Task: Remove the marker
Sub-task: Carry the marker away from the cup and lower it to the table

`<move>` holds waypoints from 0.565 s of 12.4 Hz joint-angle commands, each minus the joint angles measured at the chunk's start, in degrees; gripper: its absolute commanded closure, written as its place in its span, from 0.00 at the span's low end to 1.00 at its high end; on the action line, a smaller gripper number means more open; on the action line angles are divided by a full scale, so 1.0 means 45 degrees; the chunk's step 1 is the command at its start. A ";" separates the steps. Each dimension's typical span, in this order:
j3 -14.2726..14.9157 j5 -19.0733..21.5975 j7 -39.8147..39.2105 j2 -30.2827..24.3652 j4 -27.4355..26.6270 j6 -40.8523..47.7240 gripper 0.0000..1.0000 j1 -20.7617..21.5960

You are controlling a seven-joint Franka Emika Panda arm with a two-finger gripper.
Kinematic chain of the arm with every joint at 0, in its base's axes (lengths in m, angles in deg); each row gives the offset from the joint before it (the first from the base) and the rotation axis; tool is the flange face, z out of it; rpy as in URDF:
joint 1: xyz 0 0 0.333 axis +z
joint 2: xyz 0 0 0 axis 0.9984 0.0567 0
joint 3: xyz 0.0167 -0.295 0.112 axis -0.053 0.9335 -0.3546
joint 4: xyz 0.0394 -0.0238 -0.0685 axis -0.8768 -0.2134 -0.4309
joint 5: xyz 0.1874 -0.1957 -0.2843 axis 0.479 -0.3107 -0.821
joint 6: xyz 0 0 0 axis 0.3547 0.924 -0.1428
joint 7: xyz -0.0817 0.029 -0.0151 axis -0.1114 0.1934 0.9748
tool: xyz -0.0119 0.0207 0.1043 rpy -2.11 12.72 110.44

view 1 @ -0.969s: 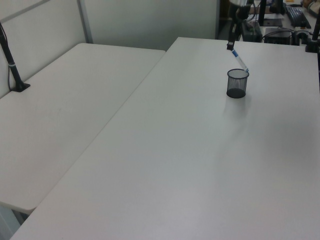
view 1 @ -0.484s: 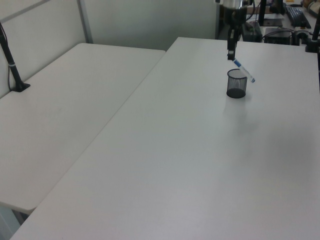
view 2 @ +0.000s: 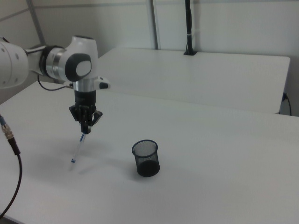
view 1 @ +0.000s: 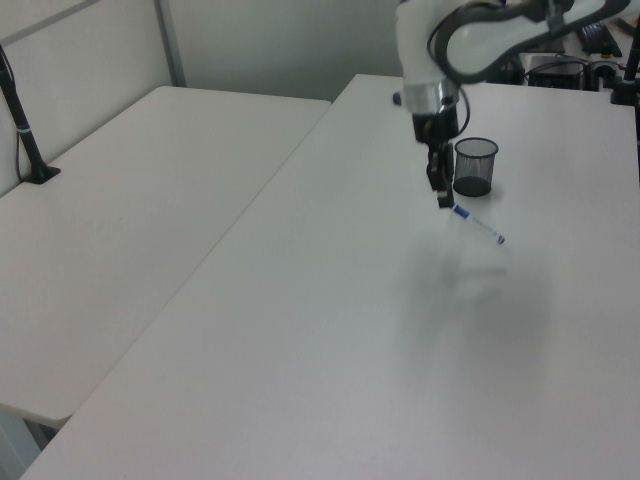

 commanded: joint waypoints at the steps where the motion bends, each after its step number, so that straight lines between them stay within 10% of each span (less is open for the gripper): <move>1: 0.0119 -0.0160 0.1133 0.1094 0.0090 -0.1298 1.00 0.0560; 7: -0.0133 -0.1133 0.2614 0.2267 0.0051 -0.3445 0.98 0.0875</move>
